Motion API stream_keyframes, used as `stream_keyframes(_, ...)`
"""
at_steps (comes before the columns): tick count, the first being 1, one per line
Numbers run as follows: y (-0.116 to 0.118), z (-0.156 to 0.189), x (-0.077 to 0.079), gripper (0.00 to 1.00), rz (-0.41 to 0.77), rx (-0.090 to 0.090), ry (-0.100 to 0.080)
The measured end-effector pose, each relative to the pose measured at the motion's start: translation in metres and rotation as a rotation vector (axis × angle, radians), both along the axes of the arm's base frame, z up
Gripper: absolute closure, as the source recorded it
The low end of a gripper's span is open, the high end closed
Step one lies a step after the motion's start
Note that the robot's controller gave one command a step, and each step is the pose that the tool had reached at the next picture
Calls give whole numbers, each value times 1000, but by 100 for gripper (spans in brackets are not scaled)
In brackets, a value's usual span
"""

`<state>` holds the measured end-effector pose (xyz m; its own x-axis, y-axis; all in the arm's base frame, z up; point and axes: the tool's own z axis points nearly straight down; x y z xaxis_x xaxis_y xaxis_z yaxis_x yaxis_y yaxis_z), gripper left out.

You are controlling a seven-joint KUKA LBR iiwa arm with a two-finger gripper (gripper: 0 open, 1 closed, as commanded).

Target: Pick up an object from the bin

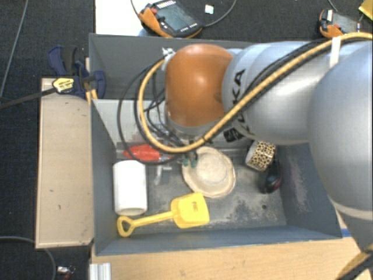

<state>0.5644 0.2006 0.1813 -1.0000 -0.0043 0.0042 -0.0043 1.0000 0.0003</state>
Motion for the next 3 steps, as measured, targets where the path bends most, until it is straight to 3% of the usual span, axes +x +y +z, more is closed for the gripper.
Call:
stream_keyframes(1,-2,5,1,0,-7,1,-6)
stream_keyframes(2,-50,-107,-70,0,259,1,-5)
stream_keyframes(3,-43,-48,-83,0,417,3,-19)
